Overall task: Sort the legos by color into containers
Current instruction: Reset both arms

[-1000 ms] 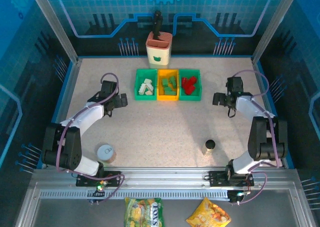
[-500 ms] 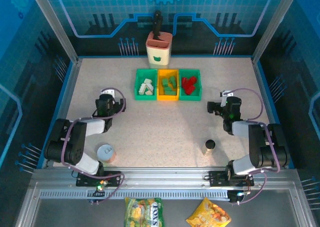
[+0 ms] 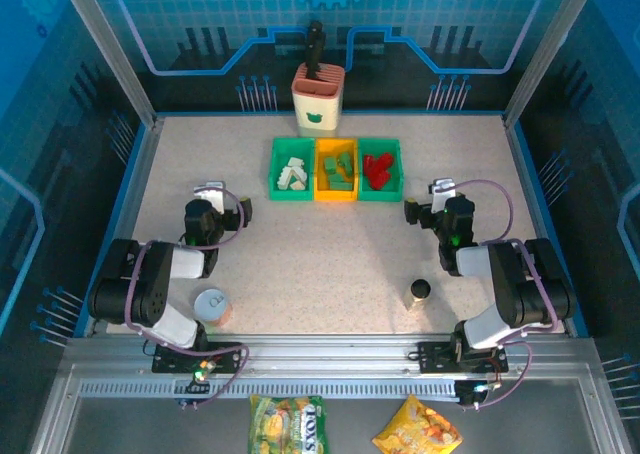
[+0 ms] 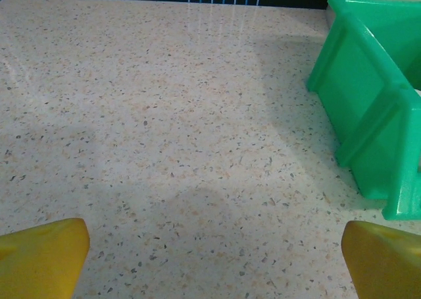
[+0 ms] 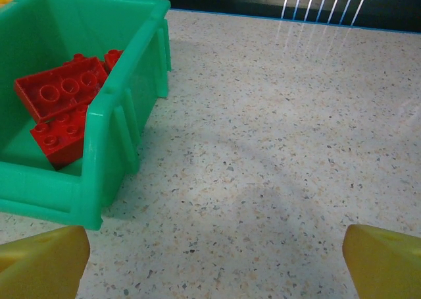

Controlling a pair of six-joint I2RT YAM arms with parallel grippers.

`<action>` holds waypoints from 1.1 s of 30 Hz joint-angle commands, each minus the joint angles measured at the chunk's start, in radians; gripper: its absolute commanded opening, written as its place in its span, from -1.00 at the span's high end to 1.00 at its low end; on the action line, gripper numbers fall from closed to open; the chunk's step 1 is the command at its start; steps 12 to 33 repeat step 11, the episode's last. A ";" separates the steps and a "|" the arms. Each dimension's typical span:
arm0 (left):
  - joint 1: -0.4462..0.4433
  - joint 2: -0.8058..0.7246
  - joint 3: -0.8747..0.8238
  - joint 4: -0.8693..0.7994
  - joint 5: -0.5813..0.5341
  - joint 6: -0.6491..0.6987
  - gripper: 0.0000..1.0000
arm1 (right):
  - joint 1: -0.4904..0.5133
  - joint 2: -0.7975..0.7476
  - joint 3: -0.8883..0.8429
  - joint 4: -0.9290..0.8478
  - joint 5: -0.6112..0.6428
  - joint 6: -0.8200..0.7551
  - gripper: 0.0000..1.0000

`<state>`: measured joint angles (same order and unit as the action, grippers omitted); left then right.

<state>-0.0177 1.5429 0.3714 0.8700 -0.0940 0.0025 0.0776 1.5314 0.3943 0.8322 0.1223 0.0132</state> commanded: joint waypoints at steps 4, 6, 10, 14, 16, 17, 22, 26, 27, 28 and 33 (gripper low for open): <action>0.010 0.010 0.016 0.041 0.032 0.008 -0.99 | -0.003 0.004 0.006 0.044 -0.004 -0.019 -0.99; 0.009 0.010 0.016 0.041 0.032 0.007 -0.98 | -0.008 0.006 0.012 0.037 -0.017 -0.016 -0.99; 0.010 0.010 0.016 0.042 0.032 0.007 -0.99 | -0.012 0.004 0.005 0.047 -0.023 -0.016 -0.99; 0.010 0.010 0.016 0.043 0.032 0.007 -0.99 | -0.010 0.003 0.001 0.056 -0.021 -0.016 -0.99; 0.010 0.010 0.016 0.043 0.032 0.007 -0.99 | -0.010 0.003 0.001 0.056 -0.021 -0.016 -0.99; 0.010 0.010 0.016 0.043 0.032 0.007 -0.99 | -0.010 0.003 0.001 0.056 -0.021 -0.016 -0.99; 0.010 0.010 0.016 0.043 0.032 0.007 -0.99 | -0.010 0.003 0.001 0.056 -0.021 -0.016 -0.99; 0.010 0.010 0.016 0.043 0.032 0.007 -0.99 | -0.010 0.003 0.001 0.056 -0.021 -0.016 -0.99; 0.010 0.010 0.016 0.043 0.032 0.007 -0.99 | -0.010 0.003 0.001 0.056 -0.021 -0.016 -0.99; 0.010 0.010 0.016 0.043 0.032 0.007 -0.99 | -0.010 0.003 0.001 0.056 -0.021 -0.016 -0.99; 0.010 0.010 0.016 0.043 0.032 0.007 -0.99 | -0.010 0.003 0.001 0.056 -0.021 -0.016 -0.99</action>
